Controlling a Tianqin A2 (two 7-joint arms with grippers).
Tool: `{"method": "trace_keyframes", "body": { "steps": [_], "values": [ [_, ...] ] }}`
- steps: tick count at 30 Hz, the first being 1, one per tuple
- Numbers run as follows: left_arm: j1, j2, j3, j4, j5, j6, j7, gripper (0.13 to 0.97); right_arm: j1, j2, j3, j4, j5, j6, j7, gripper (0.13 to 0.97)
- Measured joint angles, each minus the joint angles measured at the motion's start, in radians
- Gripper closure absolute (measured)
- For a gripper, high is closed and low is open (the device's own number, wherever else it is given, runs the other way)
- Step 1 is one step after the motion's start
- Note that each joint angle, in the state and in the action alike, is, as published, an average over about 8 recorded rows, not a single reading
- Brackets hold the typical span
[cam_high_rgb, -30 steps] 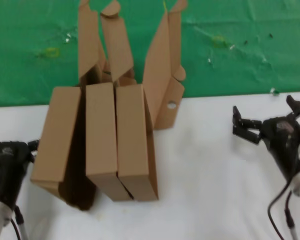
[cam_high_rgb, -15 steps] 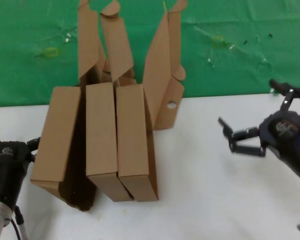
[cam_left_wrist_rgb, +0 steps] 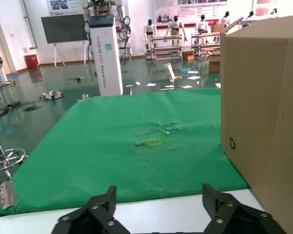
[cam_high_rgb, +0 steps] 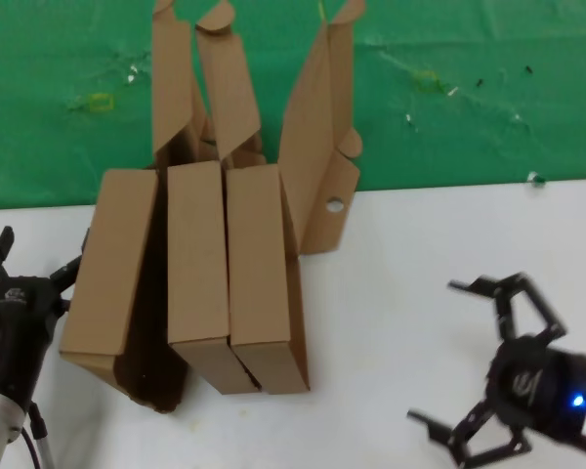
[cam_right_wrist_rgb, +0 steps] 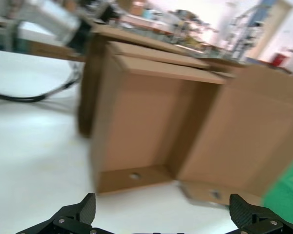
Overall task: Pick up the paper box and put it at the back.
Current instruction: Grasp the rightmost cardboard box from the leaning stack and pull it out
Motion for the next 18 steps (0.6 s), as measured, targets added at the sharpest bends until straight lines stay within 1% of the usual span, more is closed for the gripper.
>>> {"method": "trace_keyframes", "body": {
  "steps": [3, 4, 12, 16, 18],
  "values": [
    [0.000, 0.000, 0.000, 0.000, 0.000, 0.000, 0.000, 0.441, 0.026, 0.015, -0.062, 0.002, -0.029, -0.019, 0.005, 0.130],
    [0.000, 0.000, 0.000, 0.000, 0.000, 0.000, 0.000, 0.441, 0.041, 0.017, -0.085, 0.001, -0.039, -0.024, 0.009, 0.131],
    [0.000, 0.000, 0.000, 0.000, 0.000, 0.000, 0.000, 0.667, 0.181, -0.009, -0.268, -0.026, -0.116, -0.052, 0.048, 0.134],
    [0.000, 0.000, 0.000, 0.000, 0.000, 0.000, 0.000, 0.667, 0.235, -0.032, -0.333, -0.041, -0.144, -0.056, 0.064, 0.159],
    [0.000, 0.000, 0.000, 0.000, 0.000, 0.000, 0.000, 0.709, 0.256, -0.043, -0.358, -0.049, -0.152, -0.057, 0.069, 0.176]
  ]
}}
